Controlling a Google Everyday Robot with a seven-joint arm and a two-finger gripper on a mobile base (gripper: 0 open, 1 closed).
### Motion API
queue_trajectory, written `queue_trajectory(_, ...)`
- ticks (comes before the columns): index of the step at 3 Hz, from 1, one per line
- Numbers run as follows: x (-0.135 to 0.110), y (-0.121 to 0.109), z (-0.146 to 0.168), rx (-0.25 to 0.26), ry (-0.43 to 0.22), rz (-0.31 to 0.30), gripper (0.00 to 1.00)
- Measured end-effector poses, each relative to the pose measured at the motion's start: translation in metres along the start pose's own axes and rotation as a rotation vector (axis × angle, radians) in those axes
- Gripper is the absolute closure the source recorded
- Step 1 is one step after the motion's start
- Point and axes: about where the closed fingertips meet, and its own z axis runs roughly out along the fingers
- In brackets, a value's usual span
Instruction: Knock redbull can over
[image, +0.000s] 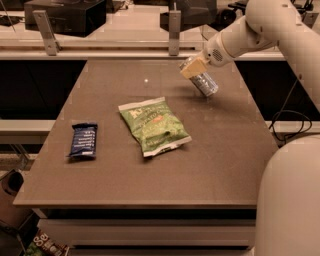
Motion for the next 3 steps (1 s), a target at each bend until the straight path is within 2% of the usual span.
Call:
queue_trajectory(2,-0.013,-0.002,0.06,-0.105,-0.073,-0.012,1.0)
queue_trajectory(3,-0.016,0.0,0.074,-0.129,-0.096,-0.012,1.0)
